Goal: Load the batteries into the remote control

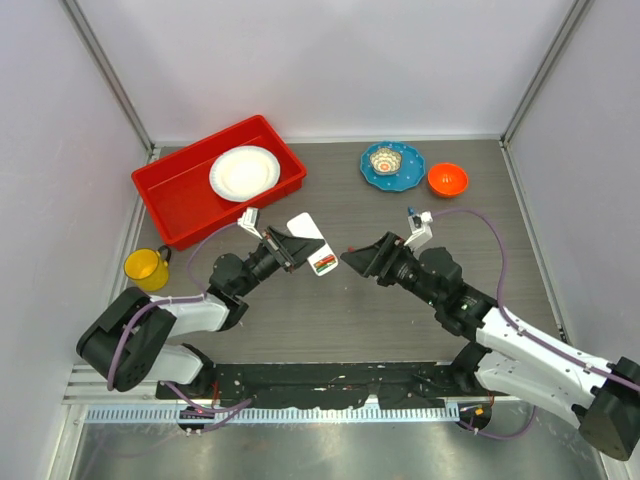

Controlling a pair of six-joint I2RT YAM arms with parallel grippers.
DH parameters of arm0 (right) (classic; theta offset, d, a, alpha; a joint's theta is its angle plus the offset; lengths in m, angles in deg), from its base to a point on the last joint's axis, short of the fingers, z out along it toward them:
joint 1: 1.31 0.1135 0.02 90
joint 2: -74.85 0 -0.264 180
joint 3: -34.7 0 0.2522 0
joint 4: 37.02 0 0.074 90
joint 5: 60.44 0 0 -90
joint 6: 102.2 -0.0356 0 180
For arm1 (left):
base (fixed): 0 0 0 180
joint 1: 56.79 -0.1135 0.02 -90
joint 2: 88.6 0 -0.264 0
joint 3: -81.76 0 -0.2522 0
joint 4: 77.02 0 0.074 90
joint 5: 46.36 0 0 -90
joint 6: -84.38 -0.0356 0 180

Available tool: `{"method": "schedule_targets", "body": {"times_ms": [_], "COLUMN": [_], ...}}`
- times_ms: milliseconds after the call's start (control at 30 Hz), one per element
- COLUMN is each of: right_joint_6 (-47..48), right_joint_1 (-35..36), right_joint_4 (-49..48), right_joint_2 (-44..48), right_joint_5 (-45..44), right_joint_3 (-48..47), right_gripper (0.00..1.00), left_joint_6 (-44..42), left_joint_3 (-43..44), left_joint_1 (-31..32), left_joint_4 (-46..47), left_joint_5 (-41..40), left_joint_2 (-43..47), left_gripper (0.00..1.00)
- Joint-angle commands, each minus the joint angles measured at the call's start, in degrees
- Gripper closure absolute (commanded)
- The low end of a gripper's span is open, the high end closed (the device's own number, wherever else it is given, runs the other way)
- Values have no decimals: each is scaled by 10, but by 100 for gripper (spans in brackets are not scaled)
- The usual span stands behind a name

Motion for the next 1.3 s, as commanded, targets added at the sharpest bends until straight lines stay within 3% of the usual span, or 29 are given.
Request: {"method": "schedule_targets", "body": {"times_ms": [0,267,1267], "right_joint_6": [-110,-164,-214], "right_joint_1": [-38,-64,-64], "right_joint_4": [-198,-307,-373], "right_joint_2": [16,-13,-118], "right_joint_5": [97,137,174], "right_joint_3": [47,84,84], "right_gripper": [28,28,44], "left_joint_6": [-15,-17,-16], "left_joint_3": [24,24,24], "left_joint_1": [3,3,3], "left_joint_4": [155,155,155], "left_joint_5": [-11,-8,-6], "left_joint_2": [16,15,22], "left_gripper": [100,100,100]}}
